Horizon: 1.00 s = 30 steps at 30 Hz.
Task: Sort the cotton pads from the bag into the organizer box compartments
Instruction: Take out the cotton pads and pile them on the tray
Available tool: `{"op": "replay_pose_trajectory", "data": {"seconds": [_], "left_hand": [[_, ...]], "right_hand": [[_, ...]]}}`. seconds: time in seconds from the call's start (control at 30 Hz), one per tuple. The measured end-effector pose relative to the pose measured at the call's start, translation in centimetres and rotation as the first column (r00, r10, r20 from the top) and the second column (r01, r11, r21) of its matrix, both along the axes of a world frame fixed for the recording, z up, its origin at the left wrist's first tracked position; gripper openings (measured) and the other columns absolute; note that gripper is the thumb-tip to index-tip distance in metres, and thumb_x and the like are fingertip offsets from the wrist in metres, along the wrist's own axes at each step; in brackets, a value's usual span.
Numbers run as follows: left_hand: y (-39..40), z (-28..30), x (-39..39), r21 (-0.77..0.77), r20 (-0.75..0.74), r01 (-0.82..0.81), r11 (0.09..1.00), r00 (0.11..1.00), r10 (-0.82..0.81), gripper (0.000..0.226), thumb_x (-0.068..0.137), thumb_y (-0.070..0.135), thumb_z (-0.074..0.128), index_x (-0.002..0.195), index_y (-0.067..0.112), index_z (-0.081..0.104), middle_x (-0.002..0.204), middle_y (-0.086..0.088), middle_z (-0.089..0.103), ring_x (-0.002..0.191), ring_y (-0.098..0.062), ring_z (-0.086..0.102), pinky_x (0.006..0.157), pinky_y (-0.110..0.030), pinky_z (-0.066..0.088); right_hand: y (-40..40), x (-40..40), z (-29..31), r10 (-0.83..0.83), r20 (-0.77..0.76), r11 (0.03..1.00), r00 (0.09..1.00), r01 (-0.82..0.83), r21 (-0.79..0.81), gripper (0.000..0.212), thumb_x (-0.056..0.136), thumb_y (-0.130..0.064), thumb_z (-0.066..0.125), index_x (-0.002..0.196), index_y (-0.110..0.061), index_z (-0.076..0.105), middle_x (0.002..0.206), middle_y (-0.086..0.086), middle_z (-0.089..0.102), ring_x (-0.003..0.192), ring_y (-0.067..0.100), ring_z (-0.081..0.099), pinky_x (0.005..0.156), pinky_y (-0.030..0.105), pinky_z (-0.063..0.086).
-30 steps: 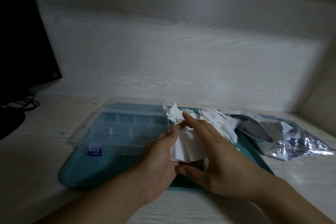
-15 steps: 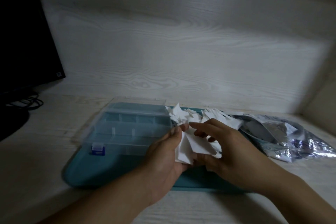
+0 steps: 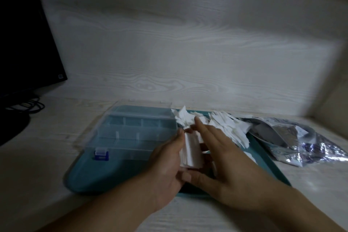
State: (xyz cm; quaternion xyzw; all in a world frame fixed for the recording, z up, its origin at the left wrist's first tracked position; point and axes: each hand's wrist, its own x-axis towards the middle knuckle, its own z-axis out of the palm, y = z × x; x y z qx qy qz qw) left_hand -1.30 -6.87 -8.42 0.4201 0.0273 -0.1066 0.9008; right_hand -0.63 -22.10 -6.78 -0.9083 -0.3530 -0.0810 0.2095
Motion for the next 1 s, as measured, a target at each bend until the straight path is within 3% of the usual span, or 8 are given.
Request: {"op": "replay_pose_trajectory", "data": {"seconds": [0.17, 0.3, 0.53, 0.63, 0.7, 0.8, 0.9, 1.0], "left_hand": [[-0.21, 0.03, 0.02, -0.028, 0.041, 0.013, 1.000, 0.999, -0.012, 0.042, 0.101, 0.035, 0.041, 0.122, 0.009, 0.065, 0.099, -0.019, 0.073, 0.077, -0.027, 0.072, 0.063, -0.036, 0.057], [-0.16, -0.05, -0.21, 0.014, 0.099, 0.031, 0.999, 0.995, -0.033, 0.043, 0.101, 0.038, 0.040, 0.118, 0.008, 0.067, 0.106, -0.024, 0.072, 0.080, -0.029, 0.071, 0.063, -0.037, 0.060], [-0.14, 0.05, -0.22, 0.017, 0.106, 0.026, 1.000, 0.994, -0.028, 0.034, 0.100, 0.031, 0.046, 0.117, 0.010, 0.067, 0.107, -0.021, 0.072, 0.086, -0.028, 0.073, 0.068, -0.038, 0.061], [-0.10, 0.04, -0.25, 0.063, 0.122, 0.032, 0.997, 0.992, -0.040, 0.032, 0.099, 0.033, 0.047, 0.112, 0.015, 0.070, 0.107, -0.020, 0.073, 0.086, -0.029, 0.071, 0.075, -0.042, 0.058], [-0.15, 0.02, -0.22, 0.057, 0.125, 0.014, 0.998, 0.992, -0.021, 0.032, 0.099, 0.033, 0.047, 0.112, 0.014, 0.070, 0.106, -0.018, 0.074, 0.086, -0.028, 0.071, 0.072, -0.040, 0.059], [-0.30, 0.07, -0.08, 0.041, 0.118, 0.003, 0.999, 0.993, -0.007, 0.036, 0.100, 0.033, 0.045, 0.120, 0.011, 0.066, 0.109, -0.015, 0.074, 0.091, -0.027, 0.072, 0.069, -0.037, 0.061], [-0.23, 0.06, -0.10, 0.019, 0.098, 0.000, 1.000, 0.995, -0.002, 0.035, 0.102, 0.030, 0.043, 0.110, 0.011, 0.070, 0.102, -0.015, 0.075, 0.078, -0.025, 0.073, 0.065, -0.037, 0.060], [-0.08, -0.01, -0.19, 0.037, 0.103, 0.030, 0.999, 0.994, -0.034, 0.038, 0.103, 0.032, 0.041, 0.101, 0.016, 0.075, 0.096, -0.017, 0.074, 0.071, -0.026, 0.070, 0.063, -0.036, 0.057]], "right_hand": [[-1.15, 0.65, 0.74, -0.009, 0.020, 0.997, 1.000, 0.007, 0.078, 0.109, 0.070, -0.076, 0.060, 0.152, -0.044, -0.004, 0.143, -0.030, 0.032, 0.132, -0.007, 0.032, 0.109, 0.020, 0.034], [-0.72, 0.66, 0.14, 0.023, 0.008, 0.997, 1.000, -0.024, 0.069, 0.105, 0.077, -0.057, 0.071, 0.154, -0.040, 0.002, 0.139, -0.030, 0.037, 0.128, -0.005, 0.037, 0.106, 0.022, 0.039], [-0.46, 0.50, 0.24, -0.007, -0.048, 0.991, 0.999, 0.013, 0.135, 0.103, 0.074, -0.048, 0.077, 0.152, -0.043, 0.009, 0.128, -0.031, 0.038, 0.119, -0.011, 0.039, 0.086, -0.002, 0.034], [-0.56, 0.47, 0.30, -0.004, -0.071, 0.995, 0.998, 0.011, 0.102, 0.109, 0.069, -0.059, 0.074, 0.151, -0.047, 0.002, 0.132, -0.036, 0.033, 0.124, -0.013, 0.034, 0.096, 0.000, 0.030], [-0.58, 0.48, 0.33, -0.009, -0.076, 0.995, 0.997, 0.017, 0.103, 0.108, 0.070, -0.060, 0.073, 0.151, -0.047, 0.003, 0.132, -0.037, 0.035, 0.124, -0.013, 0.036, 0.101, 0.006, 0.033], [-0.47, 0.56, 0.31, -0.004, -0.088, 0.990, 0.996, 0.017, 0.143, 0.104, 0.073, -0.051, 0.076, 0.151, -0.047, 0.008, 0.127, -0.033, 0.042, 0.117, -0.009, 0.044, 0.095, 0.011, 0.042], [-0.42, 0.56, 0.32, -0.002, -0.087, 0.988, 0.996, 0.016, 0.154, 0.104, 0.073, -0.051, 0.076, 0.151, -0.048, 0.007, 0.125, -0.036, 0.038, 0.114, -0.010, 0.043, 0.090, 0.007, 0.042], [-0.35, 0.45, 0.14, 0.034, -0.082, 0.987, 0.996, -0.020, 0.157, 0.106, 0.071, -0.055, 0.075, 0.151, -0.048, 0.005, 0.130, -0.039, 0.033, 0.121, -0.010, 0.040, 0.095, 0.009, 0.040]]}}
